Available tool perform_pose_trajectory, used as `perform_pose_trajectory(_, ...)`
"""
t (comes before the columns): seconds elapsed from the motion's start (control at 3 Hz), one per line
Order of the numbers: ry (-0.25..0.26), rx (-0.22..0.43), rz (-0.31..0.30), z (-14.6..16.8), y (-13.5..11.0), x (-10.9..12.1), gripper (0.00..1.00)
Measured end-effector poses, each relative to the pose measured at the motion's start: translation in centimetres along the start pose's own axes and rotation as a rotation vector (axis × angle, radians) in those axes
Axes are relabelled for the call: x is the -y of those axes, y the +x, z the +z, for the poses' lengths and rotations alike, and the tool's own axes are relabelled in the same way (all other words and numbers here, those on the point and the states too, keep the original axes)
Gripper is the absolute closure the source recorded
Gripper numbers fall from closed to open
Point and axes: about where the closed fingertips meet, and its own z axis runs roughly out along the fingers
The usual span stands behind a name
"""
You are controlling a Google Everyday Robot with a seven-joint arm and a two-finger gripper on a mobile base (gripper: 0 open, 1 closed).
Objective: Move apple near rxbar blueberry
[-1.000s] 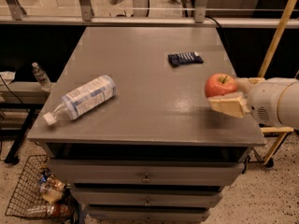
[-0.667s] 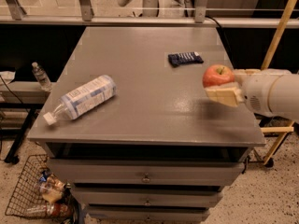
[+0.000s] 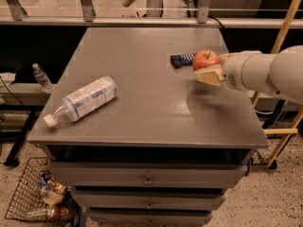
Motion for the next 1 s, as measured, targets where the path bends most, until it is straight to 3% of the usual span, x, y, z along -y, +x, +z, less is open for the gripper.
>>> perform_pose_trajectory(1.0, 0.014, -0.044, 0.045, 7.7, 1.5, 2.4, 1.0)
